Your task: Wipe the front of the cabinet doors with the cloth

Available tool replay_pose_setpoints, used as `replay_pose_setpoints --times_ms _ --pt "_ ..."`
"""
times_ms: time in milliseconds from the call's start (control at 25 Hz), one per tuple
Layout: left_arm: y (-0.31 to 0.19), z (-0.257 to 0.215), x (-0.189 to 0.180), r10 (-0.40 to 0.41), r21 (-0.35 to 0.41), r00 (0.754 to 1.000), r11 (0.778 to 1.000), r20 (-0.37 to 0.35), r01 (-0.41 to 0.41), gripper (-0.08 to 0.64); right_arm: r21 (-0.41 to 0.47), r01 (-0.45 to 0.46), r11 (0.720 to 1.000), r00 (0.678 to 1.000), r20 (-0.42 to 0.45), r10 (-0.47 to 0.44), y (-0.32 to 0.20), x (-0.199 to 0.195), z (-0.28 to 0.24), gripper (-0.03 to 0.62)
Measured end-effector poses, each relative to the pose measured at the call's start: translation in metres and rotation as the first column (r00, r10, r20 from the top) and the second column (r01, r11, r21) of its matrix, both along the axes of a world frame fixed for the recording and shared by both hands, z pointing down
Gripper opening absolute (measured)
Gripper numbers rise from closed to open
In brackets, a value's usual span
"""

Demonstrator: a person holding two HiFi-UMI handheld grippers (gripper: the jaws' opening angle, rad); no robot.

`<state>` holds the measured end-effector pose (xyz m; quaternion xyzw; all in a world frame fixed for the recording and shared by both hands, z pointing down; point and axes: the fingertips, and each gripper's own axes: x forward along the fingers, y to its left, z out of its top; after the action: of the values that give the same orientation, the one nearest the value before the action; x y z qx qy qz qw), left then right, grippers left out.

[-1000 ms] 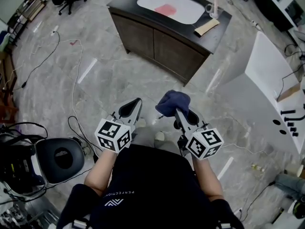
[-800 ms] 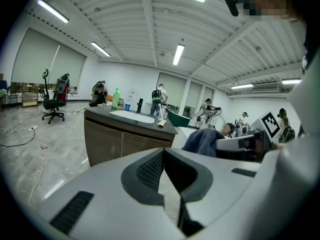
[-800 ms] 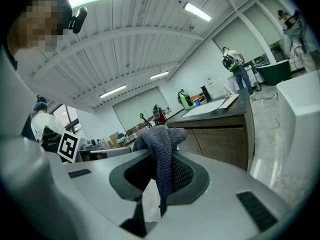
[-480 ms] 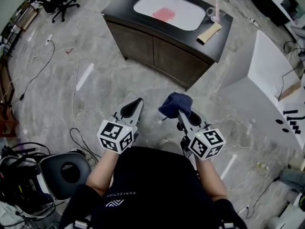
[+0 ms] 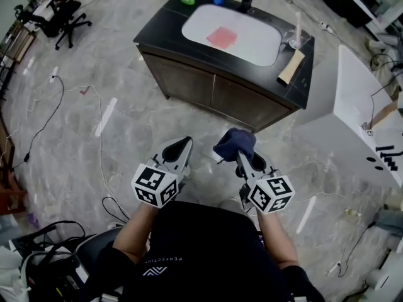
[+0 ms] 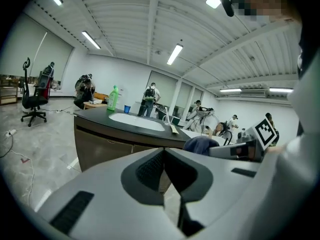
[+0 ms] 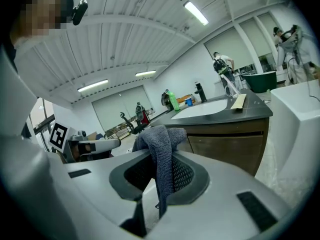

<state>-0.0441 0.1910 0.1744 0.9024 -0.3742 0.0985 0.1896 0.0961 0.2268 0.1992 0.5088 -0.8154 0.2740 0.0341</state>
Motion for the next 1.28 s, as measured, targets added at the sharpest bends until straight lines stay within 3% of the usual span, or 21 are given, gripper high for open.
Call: replay_pose_setpoints --times_ms 280,680,920,1280 --pt "-0.053 0.013 -0.033 0.086 -0.049 0.996 0.995 -0.029 -0.088 0.008 -0.040 -0.058 0.997 0.997 -0.049 0.056 -0.045 -0.049 0.013 0.071" --pt "-0.116 0.040 -0.058 0.191 -0.067 0.981 0.979 -0.018 -0.192 0.008 -0.094 -0.125 0.988 0.988 -0.107 0.115 -0.092 -0.074 0.041 0.071" --pt "-0.138 0.059 -0.038 0.200 -0.077 0.979 0.976 -0.028 -0.202 0.008 -0.115 -0.116 0.987 0.991 -0.081 0.107 -0.111 -0.070 0.058 0.071" --pt "-0.147 0.090 0.001 0.173 -0.094 0.985 0.980 -0.012 -0.173 0.008 -0.064 -0.049 0.997 0.993 -0.113 0.041 -0.147 -0.046 0.087 0.071"
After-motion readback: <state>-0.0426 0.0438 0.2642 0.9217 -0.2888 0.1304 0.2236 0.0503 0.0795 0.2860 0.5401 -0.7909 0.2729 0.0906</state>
